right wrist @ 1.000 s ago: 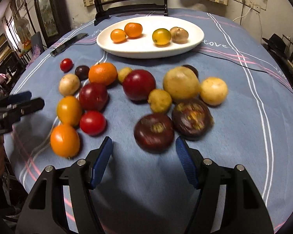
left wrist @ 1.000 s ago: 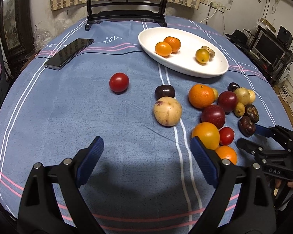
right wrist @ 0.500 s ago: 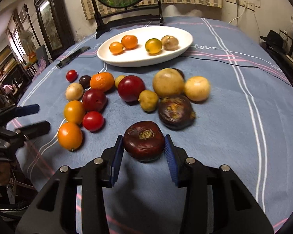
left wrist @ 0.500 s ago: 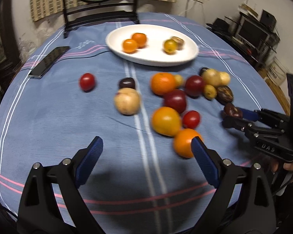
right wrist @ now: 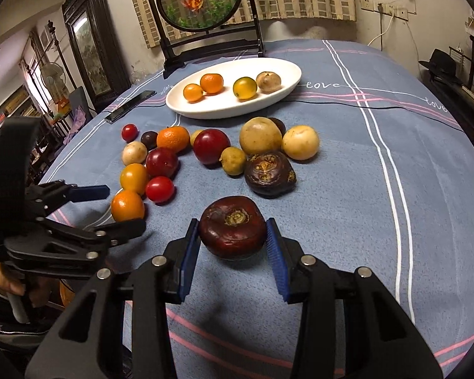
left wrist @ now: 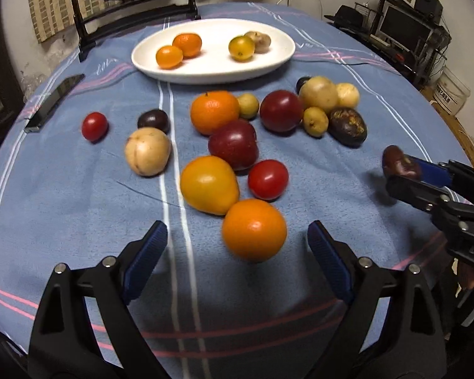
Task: Organize fruits
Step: 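Grasp an orange fruit with the left tool while the right tool grasps the dark red fruit, then carry both fruits onto the white plate and open both tools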
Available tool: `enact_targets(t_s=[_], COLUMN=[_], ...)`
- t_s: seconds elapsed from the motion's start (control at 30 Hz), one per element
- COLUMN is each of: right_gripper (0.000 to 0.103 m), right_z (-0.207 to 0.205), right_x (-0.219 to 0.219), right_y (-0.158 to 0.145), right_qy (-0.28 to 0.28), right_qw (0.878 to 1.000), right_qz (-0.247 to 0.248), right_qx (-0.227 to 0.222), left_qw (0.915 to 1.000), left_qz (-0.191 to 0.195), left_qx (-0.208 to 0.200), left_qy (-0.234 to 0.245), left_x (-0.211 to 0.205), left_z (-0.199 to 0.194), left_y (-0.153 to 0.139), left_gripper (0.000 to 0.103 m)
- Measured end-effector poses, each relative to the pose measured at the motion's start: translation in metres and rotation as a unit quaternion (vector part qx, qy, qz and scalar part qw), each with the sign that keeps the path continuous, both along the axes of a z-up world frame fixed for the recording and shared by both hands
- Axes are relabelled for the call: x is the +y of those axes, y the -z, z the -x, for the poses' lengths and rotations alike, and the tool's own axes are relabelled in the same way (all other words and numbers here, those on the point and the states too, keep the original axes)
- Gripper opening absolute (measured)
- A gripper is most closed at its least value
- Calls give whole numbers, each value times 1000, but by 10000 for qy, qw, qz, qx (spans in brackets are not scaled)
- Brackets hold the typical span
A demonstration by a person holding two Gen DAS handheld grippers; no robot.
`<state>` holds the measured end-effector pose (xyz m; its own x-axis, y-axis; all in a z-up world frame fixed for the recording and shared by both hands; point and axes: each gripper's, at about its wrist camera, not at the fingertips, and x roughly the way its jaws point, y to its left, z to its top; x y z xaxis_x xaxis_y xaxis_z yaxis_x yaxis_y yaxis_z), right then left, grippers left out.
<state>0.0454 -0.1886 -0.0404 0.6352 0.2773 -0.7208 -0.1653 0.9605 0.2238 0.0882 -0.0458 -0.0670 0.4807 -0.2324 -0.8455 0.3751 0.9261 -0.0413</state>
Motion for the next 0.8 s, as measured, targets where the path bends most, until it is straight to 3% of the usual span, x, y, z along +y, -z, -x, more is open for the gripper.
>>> enact_targets(t_s=[0.03,0.2,0.23,0.53,0.67,0.8], right_gripper=[42,42,42,42,42,42], right_z=[0,-1,-2,-2,-4,-14], right_x=[-1,0,0,5,4,3], right_y=[0,3,3,-4,-18,-43], right_qy=[9,-10,-24,-79,-89,-82], right_qw=[10000,10000,10000,10000,9998,9985], right_qz=[-9,-73,-73,-23,-16,64], right_qx=[9,60,61,-8,-204,-530], left_qw=[10000,9998,9998,9984,9968,9956], left_qz=[36,-48,17,348,557,515], left_qx=[52,-42,-24,-71,-280,-673], left_qy=[15,164,219,435,502,396], left_x=[0,-3,-2,11,20,25], left_z=[-1,-2,-3,3,-1,-20], left_y=[2,4,4,-14,-40,-69], left_gripper=[75,50,41,40,40,40])
